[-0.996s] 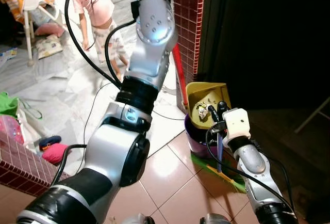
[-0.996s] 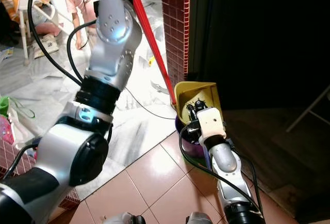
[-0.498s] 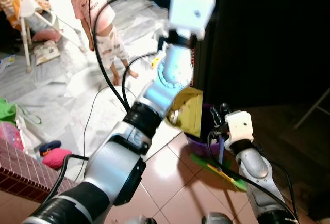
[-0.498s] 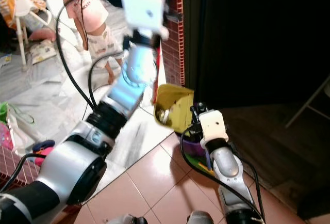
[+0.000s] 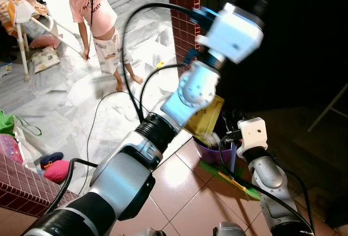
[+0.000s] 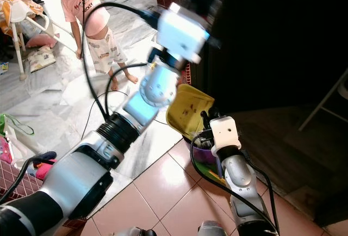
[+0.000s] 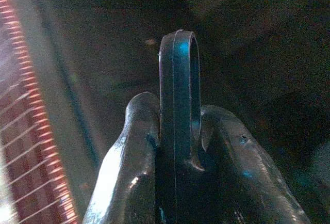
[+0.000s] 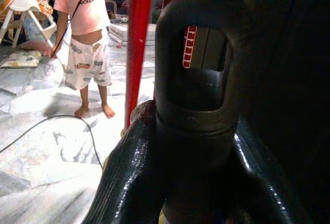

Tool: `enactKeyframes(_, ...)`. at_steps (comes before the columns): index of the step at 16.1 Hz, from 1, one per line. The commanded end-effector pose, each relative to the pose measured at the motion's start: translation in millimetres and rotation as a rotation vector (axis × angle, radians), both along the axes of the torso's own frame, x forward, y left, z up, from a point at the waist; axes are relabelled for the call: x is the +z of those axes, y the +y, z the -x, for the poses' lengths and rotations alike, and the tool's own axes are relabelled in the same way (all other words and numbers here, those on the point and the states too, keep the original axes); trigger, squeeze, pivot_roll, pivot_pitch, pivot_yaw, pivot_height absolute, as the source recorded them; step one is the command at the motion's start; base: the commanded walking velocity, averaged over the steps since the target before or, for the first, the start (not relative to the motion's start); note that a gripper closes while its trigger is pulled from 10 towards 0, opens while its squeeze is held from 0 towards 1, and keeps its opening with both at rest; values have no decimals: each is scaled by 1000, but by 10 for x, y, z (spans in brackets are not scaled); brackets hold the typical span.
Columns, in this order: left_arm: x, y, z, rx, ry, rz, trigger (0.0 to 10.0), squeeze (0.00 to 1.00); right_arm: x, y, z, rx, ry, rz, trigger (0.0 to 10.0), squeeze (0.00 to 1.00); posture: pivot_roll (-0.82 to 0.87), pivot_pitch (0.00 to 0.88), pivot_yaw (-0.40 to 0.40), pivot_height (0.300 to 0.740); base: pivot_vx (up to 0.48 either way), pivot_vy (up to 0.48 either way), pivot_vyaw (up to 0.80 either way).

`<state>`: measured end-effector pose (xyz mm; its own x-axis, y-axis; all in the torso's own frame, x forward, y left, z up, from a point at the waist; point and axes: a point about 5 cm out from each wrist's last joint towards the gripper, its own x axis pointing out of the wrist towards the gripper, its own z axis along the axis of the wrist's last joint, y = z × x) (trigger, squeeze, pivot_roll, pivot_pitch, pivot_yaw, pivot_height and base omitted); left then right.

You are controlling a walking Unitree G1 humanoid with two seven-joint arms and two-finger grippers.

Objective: Sweep floor

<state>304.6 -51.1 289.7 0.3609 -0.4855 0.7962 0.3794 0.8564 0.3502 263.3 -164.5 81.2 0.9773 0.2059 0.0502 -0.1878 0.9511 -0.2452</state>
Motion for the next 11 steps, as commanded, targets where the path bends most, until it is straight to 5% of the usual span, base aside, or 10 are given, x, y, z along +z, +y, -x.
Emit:
enactKeyframes(1, 1, -369, 347, -158, 40, 101, 10000, 0, -170, 0, 45, -16, 89, -11, 10000, 0, -288, 0, 195, 740, 0, 0, 0)
enactKeyframes(2, -22, -354, 324, -143, 65, 109, 10000, 0, -170, -2, 46, -18, 89, -10, 10000, 0, -291, 0, 196, 740, 0, 0, 0)
enactKeyframes(3, 79, -181, 100, -42, 146, 187, 10000, 0, -167, -7, 47, -19, 87, -8, 10000, 0, -290, 0, 194, 740, 0, 0, 0)
enactKeyframes(6, 595, 447, -328, 164, 149, 384, 10000, 0, -173, -5, 24, 5, 92, 4, 10000, 0, -252, 0, 154, 740, 0, 0, 0)
enactKeyframes(7, 702, 579, -376, 194, 138, 419, 10000, 0, -176, 0, 13, 11, 95, 5, 10000, 0, -238, 0, 143, 740, 0, 0, 0)
enactKeyframes(8, 936, 931, -484, 268, 139, 520, 10000, 0, -181, 10, -25, 24, 100, 9, 10000, 0, -217, 0, 127, 740, 0, 0, 0)
enactKeyframes(11, 1129, 1425, -568, 397, 126, 608, 10000, 0, -168, 48, -89, 44, 100, 14, 10000, 0, -195, 0, 107, 740, 0, 0, 0)
